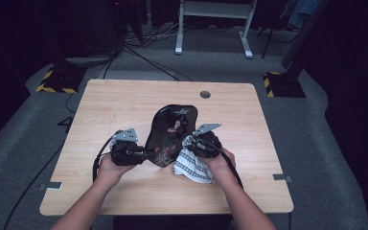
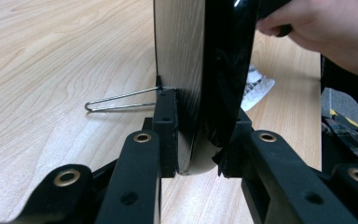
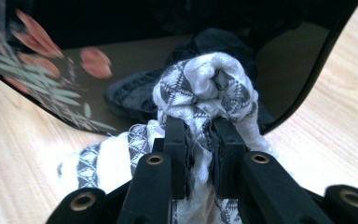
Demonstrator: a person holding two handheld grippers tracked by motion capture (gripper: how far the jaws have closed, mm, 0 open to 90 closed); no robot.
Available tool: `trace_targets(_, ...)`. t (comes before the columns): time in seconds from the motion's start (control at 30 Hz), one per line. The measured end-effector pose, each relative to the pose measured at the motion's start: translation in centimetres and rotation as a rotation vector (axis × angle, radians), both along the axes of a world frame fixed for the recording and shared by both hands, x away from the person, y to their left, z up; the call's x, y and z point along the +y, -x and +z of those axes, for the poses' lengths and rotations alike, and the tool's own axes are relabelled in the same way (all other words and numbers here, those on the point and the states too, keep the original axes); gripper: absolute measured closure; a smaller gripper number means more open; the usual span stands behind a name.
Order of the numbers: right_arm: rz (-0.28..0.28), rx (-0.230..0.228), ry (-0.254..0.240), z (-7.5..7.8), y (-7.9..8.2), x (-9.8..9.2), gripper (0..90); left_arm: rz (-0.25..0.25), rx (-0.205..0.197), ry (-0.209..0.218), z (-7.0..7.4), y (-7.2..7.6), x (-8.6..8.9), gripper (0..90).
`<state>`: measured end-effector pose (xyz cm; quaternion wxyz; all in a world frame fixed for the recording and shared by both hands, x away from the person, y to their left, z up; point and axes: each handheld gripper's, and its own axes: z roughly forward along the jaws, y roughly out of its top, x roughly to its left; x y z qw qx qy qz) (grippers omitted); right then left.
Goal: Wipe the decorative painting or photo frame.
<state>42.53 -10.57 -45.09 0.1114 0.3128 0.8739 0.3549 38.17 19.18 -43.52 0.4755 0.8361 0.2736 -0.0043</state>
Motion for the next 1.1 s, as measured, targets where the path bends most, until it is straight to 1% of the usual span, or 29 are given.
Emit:
trace_targets(0.13,-0.003,0.041,0.028,-1.8,-0.3,0.0,79.5,0.004,-0.005,-0.008,0.1,0.1,-0.1,73.1)
trace_targets(0.23,-0.012,0.064,0.026,-2.7,-0.3,-0.2,79.5,0.010,-0.001,-0.002,0.0,0.0,0.0,73.5)
trace_targets(0.27,-0.012,0.065,0.023,-2.7,-0.3,-0.3,79.6,0.017,-0.001,-0.004,0.0,0.0,0.0,74.1)
trace_targets(0.37,-0.005,0.065,0.016,-2.2,0.1,-0.6,80.1,0.041,-0.027,-0.030,0.2,0.2,0.0,77.5)
trace_targets(0.43,0.009,0.050,-0.008,-1.4,0.8,-1.2,80.2,0.036,-0.033,-0.032,0.2,0.3,-0.1,78.1)
trace_targets(0.47,0.014,0.033,-0.012,-1.0,1.2,-1.5,80.3,0.036,-0.033,-0.032,0.2,0.3,-0.1,78.2)
trace_targets(0.6,0.021,-0.010,-0.047,0.9,2.6,-2.7,80.3,0.053,-0.034,-0.030,0.2,0.3,-0.1,78.3)
trace_targets(0.67,0.023,-0.031,-0.059,1.8,2.9,-3.3,80.3,0.055,-0.035,-0.031,0.2,0.3,-0.1,78.3)
trace_targets(0.73,0.024,-0.046,-0.073,2.9,3.1,-3.8,80.3,0.056,-0.035,-0.029,0.2,0.3,-0.1,78.3)
trace_targets(0.77,0.024,-0.046,-0.073,2.9,3.1,-3.8,80.3,0.056,-0.035,-0.029,0.2,0.3,-0.1,78.3)
trace_targets(0.83,0.022,-0.070,-0.088,4.3,3.2,-4.2,80.3,0.058,-0.033,-0.029,0.2,0.3,-0.1,78.3)
trace_targets(0.93,0.020,-0.094,-0.110,6.0,3.2,-4.6,80.2,0.057,-0.034,-0.031,0.2,0.3,-0.1,78.3)
trace_targets(1.1,0.021,-0.114,-0.129,7.9,3.0,-4.8,80.2,0.060,-0.029,-0.032,0.2,0.3,-0.1,78.3)
